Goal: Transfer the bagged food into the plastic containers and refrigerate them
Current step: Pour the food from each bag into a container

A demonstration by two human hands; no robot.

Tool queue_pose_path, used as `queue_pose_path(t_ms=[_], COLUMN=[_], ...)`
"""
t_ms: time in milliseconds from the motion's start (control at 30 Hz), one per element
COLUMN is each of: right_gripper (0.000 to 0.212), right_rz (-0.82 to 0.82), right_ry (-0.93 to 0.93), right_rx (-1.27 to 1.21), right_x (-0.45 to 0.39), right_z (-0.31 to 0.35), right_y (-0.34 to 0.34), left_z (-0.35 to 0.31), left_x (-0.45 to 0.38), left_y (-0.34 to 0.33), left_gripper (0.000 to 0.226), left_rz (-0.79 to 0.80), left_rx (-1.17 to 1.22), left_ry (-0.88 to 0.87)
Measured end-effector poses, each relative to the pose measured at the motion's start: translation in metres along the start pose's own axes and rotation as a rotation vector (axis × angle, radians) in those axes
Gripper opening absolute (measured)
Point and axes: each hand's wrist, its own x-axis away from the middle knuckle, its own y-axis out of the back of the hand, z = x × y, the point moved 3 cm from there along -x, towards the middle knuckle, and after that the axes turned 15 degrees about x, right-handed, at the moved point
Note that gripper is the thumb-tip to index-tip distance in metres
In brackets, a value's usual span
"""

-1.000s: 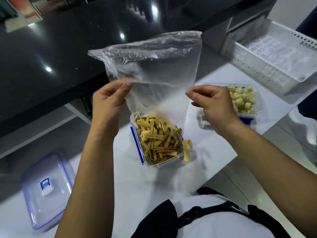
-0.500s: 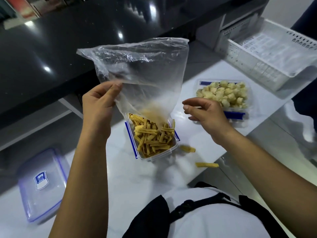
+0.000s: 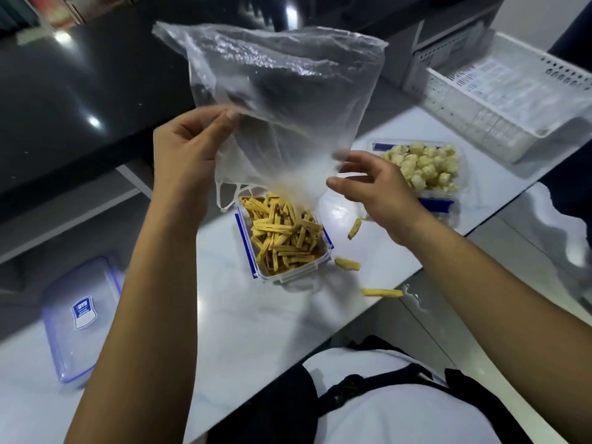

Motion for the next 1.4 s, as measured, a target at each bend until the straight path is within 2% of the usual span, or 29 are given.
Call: queue_pose_path(t_ms=[233,300,467,633,700,833,967,1100,1233,1267,1400], right_gripper=[0.031,0.033,0.050,0.075,0.081,0.079,0.098,0.069,0.014,0.006,0.015], right_rz=[0.000,-0.020,-0.030,-0.048,-0.115,-0.199,-0.251,-0.289,-0.286,-0.294,-0.382], right_ry=[-0.059,-0.049,0.000,-0.079,-0.113,-0.189,-0.233,-0.198,-0.225,-0.248,-0.253], right_rx=[0.015,0.011,-0.038,-0.238,-0.296,-0.247,-0.285,-0.419,-0.482,-0.472,-0.425], right_x=[0.018,0.024,0.038,0.081,0.104,0.131,0.129,0.120,0.115,0.115,0.115], right_z=[-0.020,-0.020,0.000,-0.001,-0.011,-0.031,-0.042,-0.060,-0.084,-0.091,-0.116], right_y=[-0.015,-0.013,-0.004,-0.003,0.004,0.030,0.059,0.081,0.119,0.134,0.207], left_z=[-0.003,-0.008,-0.024,-0.023,-0.006,0.027,0.033,0.047,0.069,0.074,0.101], left_x=[-0.003,0.000,0.015,0.062,0.084,0.113,0.128,0.124,0.127,0.130,0.141], left_y=[0.006,0.010,0.001,-0.031,-0.041,-0.066,-0.087,-0.108,-0.144,-0.156,-0.224], left_gripper=[0.017,0.016,0.010,0.006,0.007,0.010,0.012,0.014,0.015,0.016,0.016], left_rz=[-0.023,-0.027,0.017,0.149,0.153,0.140,0.176,0.150,0.088,0.071,-0.067], left_rx=[-0.030,-0.041,-0.010,0.040,0.105,0.198,0.318,0.363,0.322,0.294,0.196], left_ry=[0.002,0.000,-0.035,-0.043,0.023,0.222,0.361,0.436,0.488,0.491,0.469])
